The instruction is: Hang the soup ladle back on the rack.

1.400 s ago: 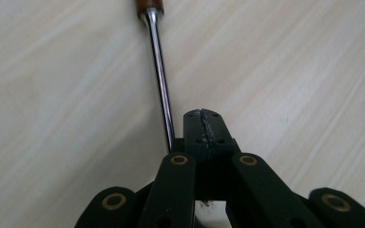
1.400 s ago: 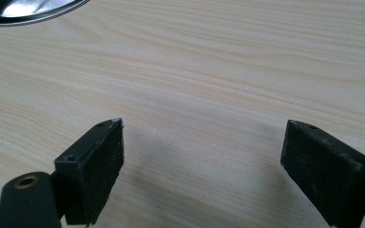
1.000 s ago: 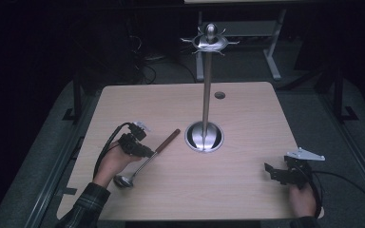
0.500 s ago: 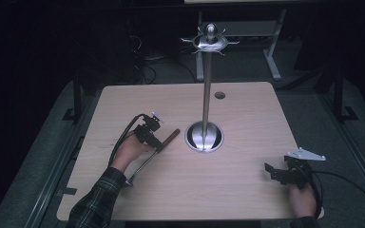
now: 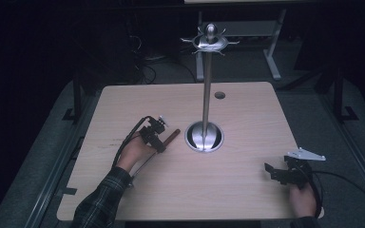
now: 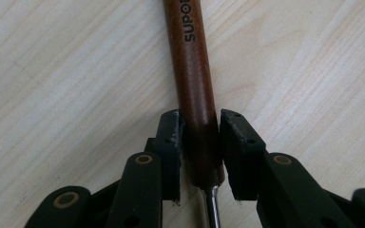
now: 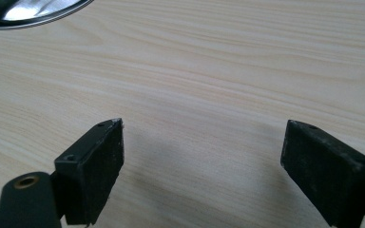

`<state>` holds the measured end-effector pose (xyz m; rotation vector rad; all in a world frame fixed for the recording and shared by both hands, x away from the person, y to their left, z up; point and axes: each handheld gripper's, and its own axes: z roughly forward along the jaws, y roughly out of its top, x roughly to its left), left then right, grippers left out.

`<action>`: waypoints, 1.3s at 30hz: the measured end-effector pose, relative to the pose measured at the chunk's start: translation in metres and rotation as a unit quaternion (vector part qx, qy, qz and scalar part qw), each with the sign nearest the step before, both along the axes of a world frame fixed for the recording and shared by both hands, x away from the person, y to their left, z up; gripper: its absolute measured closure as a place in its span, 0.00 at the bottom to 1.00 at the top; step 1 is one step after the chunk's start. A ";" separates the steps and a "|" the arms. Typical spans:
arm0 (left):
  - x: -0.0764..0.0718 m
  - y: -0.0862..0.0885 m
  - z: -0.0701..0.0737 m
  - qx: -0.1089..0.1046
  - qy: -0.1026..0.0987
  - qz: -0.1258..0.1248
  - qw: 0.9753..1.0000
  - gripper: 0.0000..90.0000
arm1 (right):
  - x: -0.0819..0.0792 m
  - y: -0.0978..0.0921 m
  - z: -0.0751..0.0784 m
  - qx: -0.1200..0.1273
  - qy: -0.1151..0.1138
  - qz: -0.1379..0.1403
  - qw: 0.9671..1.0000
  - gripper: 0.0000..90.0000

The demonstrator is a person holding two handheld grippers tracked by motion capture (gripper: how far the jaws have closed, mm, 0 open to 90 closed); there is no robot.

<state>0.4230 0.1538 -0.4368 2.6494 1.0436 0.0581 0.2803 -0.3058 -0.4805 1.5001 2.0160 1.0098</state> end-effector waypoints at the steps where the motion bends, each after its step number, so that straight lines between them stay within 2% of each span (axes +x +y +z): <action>1: 0.001 0.000 0.001 0.011 -0.001 -0.008 1.000 0.77 | 0.000 0.000 0.000 0.000 -0.001 0.000 1.000 0.15; 8: 0.000 -0.002 0.001 0.015 -0.002 0.008 1.000 0.80 | 0.000 0.000 0.000 0.000 0.000 -0.001 1.000 0.15; 13: -0.001 -0.003 0.001 0.021 -0.006 0.007 1.000 0.83 | 0.000 0.000 0.000 0.000 -0.001 -0.001 1.000 0.15; 18: -0.001 -0.002 0.001 0.022 -0.001 0.007 1.000 0.83 | 0.000 0.000 0.000 0.000 -0.001 0.000 1.000 0.15; 20: -0.002 0.002 0.002 0.005 -0.002 0.008 1.000 0.83 | 0.000 0.000 0.000 0.000 -0.001 -0.001 1.000 0.15; 21: -0.002 0.002 0.002 0.005 -0.002 0.008 1.000 0.83 | 0.000 0.000 0.000 0.000 -0.001 0.000 1.000 0.15; 23: -0.003 0.008 0.005 -0.008 -0.007 0.010 1.000 0.83 | 0.000 0.000 0.000 0.000 -0.001 0.000 1.000 0.15; 25: -0.006 0.015 0.012 -0.036 -0.015 0.013 0.999 0.83 | 0.000 0.000 0.000 -0.001 -0.001 -0.001 1.000 0.15; 26: -0.006 0.015 0.012 -0.036 -0.015 0.013 0.999 0.83 | 0.000 0.000 0.000 0.000 0.000 -0.002 1.000 0.15; 27: -0.008 0.020 0.017 -0.051 -0.023 0.009 0.998 0.83 | 0.000 0.000 0.000 -0.001 -0.001 -0.002 1.000 0.15; 28: -0.008 0.020 0.017 -0.051 -0.023 0.009 0.998 0.83 | 0.000 0.000 0.000 -0.001 -0.001 -0.002 1.000 0.15; 29: -0.012 0.025 0.023 -0.068 -0.029 0.013 0.997 0.83 | 0.000 0.000 0.000 -0.002 -0.001 -0.002 1.000 0.15; 32: -0.019 0.033 0.032 -0.099 -0.048 0.016 0.994 0.83 | -0.001 0.000 0.000 -0.001 -0.001 -0.003 1.000 0.15; 34: -0.024 0.041 0.039 -0.122 -0.063 0.009 0.991 0.83 | 0.000 0.000 0.000 -0.001 -0.001 -0.002 1.000 0.15; 35: -0.027 0.043 0.041 -0.139 -0.073 0.014 0.988 0.83 | -0.001 0.000 0.000 -0.001 -0.001 -0.003 1.000 0.15; 36: -0.029 0.047 0.045 -0.143 -0.079 0.009 0.987 0.83 | -0.001 0.000 0.000 -0.002 -0.002 -0.003 1.000 0.15; 37: -0.031 0.049 0.048 -0.156 -0.086 0.009 0.984 0.83 | -0.001 0.000 0.000 -0.002 -0.002 -0.003 1.000 0.15; 38: -0.031 0.049 0.048 -0.156 -0.086 0.009 0.984 0.83 | -0.001 0.000 0.000 -0.002 -0.002 -0.003 1.000 0.15; 39: -0.036 0.054 0.055 -0.176 -0.096 0.010 0.980 0.83 | -0.001 0.000 0.000 -0.002 -0.001 -0.004 1.000 0.15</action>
